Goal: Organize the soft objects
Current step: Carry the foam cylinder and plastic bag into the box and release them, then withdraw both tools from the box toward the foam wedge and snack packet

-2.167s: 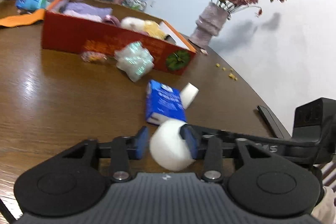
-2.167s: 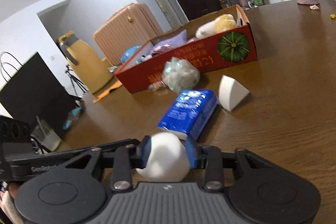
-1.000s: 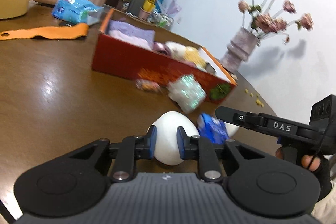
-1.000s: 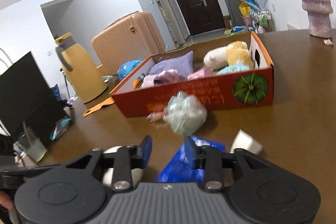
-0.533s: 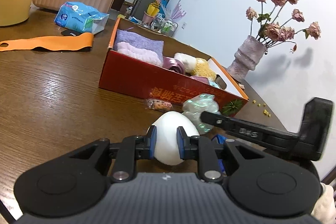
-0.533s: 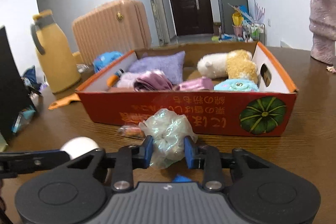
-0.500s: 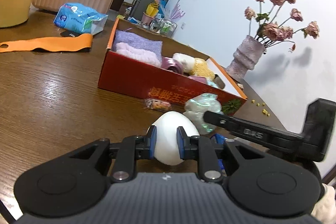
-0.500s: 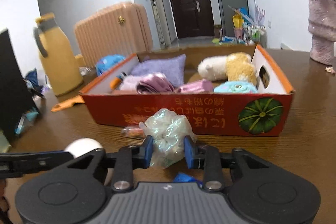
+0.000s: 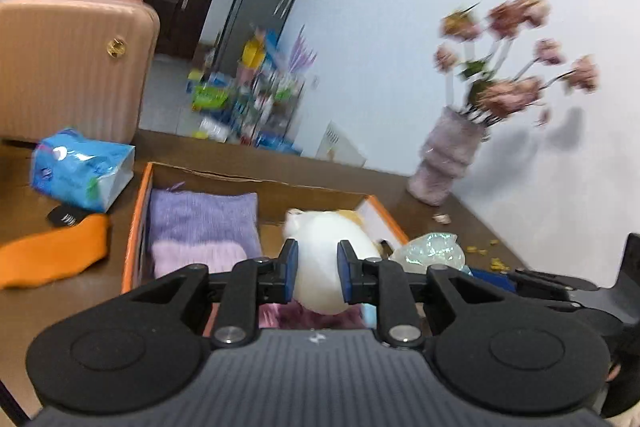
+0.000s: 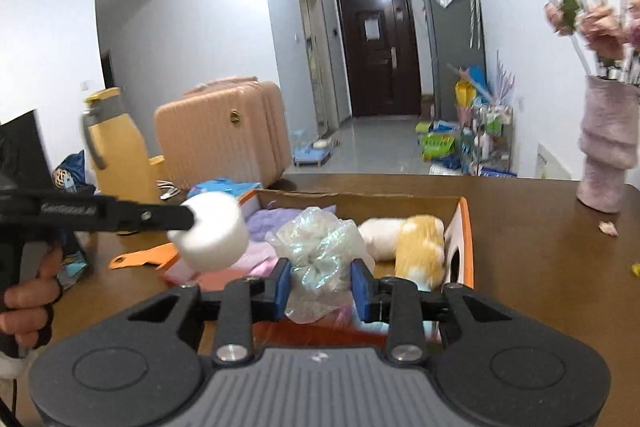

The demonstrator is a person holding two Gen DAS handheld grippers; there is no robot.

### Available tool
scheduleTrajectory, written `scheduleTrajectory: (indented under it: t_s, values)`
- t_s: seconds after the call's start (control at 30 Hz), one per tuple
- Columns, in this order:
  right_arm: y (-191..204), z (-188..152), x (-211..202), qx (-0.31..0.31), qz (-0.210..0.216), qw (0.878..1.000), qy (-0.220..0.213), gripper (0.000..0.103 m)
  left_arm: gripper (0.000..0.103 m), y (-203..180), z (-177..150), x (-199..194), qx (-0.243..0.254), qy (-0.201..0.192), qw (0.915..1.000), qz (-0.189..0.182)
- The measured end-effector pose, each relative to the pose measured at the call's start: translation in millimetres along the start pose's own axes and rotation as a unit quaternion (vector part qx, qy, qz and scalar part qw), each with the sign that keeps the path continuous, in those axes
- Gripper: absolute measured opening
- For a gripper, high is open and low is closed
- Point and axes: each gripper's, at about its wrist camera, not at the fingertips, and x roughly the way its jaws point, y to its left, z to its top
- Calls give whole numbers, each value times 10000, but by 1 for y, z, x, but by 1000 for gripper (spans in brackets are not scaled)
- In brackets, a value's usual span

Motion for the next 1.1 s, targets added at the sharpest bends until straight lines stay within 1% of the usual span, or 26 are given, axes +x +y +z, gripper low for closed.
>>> scheduleTrajectory:
  t_s: [0.03,0.1,0.17,0.23,0.3,0.33,0.4,0.43,0.47,0.5,0.53,0.57,0.63,0.67,0.73,0.8,0.93,1.0,1.1]
  values:
    - [-7,11,21,-34,14,9998,175,32,21,3,10,22,-39,222,9997,28]
    - [-18,24,60,-69,29,9987,512,32,21,6,20,65,125,534,9982,250]
    - [-24,32,101,-217,-77,9960,861,32,21,7,20,106,368,877,9939,563]
    - [-25,33,135,-369,-37,9913,1261,32,22,9,13,135,616,1216,9873,815]
    - [-23,28,159,-553,162,9826,1766,32,22,13,1,144,854,1370,9832,854]
    - [-21,24,167,-667,290,9784,1936,32,22,13,-4,143,1037,1332,9818,869]
    - [-20,17,174,-697,525,9737,2107,34,24,15,-8,140,1189,1315,9808,818]
    - [-23,14,177,-639,587,9730,2137,35,29,16,-8,138,1187,1331,9808,787]
    - [-25,13,180,-602,589,9731,2142,36,40,17,-8,137,1172,1362,9809,742]
    - [-26,14,181,-573,619,9732,2138,41,46,18,-9,138,1176,1433,9803,686]
    - [-27,16,181,-535,642,9732,2141,41,50,19,-9,139,1156,1438,9805,674]
    - [-25,17,179,-556,600,9729,2165,43,50,20,-7,141,1142,1454,9804,682]
    - [-25,19,174,-600,513,9744,2107,50,52,18,-5,137,1144,1413,9810,675]
    - [-26,19,171,-572,490,9752,2082,54,56,17,-3,135,1134,1378,9815,697]
    - [-27,22,161,-528,421,9775,1998,55,59,14,1,123,1132,1289,9826,714]
    - [-28,28,144,-539,357,9803,1866,55,59,9,5,103,1209,1156,9831,751]
    - [-25,47,94,-634,209,9868,1477,56,59,-4,17,55,1321,806,9844,839]
    - [-24,55,67,-672,117,9896,1264,57,59,-9,21,27,1294,582,9855,932]
    - [-20,60,23,-689,9,9929,965,60,63,-15,20,-16,1232,238,9864,1061]
